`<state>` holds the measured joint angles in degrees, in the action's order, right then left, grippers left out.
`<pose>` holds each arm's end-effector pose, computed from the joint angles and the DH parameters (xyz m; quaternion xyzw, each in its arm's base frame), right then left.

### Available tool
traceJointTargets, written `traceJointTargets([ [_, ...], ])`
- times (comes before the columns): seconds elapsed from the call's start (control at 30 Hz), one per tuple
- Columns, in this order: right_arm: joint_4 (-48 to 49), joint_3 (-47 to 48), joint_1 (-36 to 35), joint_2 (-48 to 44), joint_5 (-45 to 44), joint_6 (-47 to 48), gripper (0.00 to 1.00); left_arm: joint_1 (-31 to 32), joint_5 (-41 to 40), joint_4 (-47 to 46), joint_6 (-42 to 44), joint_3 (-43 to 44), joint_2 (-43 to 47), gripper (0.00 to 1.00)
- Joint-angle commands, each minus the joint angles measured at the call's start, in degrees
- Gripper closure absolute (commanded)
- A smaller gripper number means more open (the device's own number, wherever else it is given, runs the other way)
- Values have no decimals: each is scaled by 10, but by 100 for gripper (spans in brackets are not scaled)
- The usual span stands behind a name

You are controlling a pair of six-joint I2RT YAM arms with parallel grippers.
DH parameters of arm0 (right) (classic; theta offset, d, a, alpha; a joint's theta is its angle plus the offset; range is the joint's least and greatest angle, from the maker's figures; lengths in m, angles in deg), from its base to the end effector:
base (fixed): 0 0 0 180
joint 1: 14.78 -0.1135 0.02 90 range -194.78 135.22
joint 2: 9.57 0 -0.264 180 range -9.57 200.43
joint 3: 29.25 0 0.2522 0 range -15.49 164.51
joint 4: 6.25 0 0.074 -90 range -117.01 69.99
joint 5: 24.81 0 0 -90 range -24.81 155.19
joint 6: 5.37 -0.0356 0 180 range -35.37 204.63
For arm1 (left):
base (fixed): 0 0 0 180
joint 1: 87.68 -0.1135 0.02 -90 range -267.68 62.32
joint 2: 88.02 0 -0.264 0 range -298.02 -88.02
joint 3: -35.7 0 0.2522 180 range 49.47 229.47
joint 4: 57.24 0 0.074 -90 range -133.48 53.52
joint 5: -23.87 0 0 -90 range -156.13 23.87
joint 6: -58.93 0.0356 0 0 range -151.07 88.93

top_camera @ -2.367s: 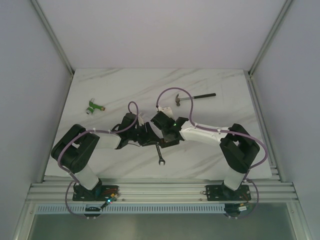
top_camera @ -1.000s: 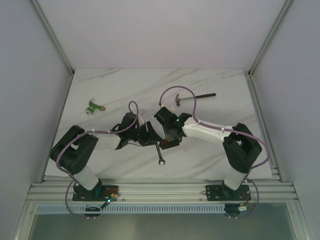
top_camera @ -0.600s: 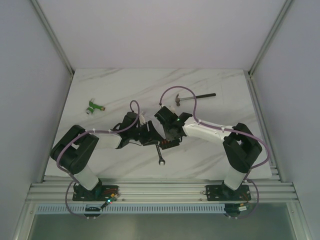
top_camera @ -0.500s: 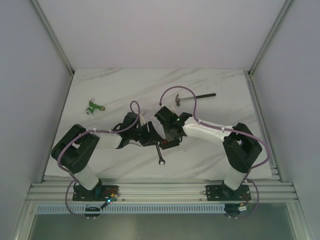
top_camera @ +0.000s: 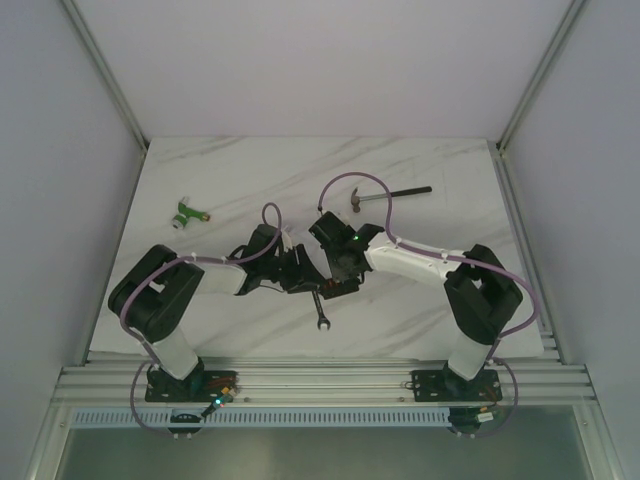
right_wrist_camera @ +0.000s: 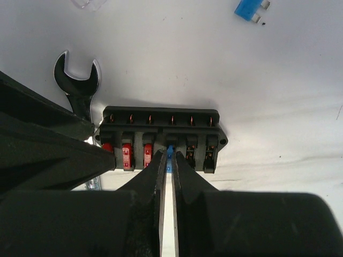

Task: Snap on the fuse box
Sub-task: Install the fuse at the fuse box base.

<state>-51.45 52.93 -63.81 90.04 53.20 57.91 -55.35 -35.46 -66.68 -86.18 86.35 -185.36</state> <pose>0.2382 0.2630 0.2016 -0.1627 0.9528 0.0644 0.2480 0.2522 -0.1811 0.1285 -0.0555 0.8702 -0.4673 0.1459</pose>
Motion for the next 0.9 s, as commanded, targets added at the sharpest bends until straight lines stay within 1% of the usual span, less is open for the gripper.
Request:
traceJointTargets([
  [0.0, -48, -2, 5, 35, 17, 12, 100, 2, -7, 35, 0, 3, -19, 47],
  [0.37, -64, -29, 14, 38, 5, 26, 100, 3, -17, 53, 0, 7, -26, 51],
  [0.5, -64, -35, 17, 40, 8, 33, 100, 3, -20, 60, 1, 8, -31, 53],
  [0.87, -61, -46, 20, 61, 17, 46, 100, 3, -31, 78, 5, 12, -35, 56],
])
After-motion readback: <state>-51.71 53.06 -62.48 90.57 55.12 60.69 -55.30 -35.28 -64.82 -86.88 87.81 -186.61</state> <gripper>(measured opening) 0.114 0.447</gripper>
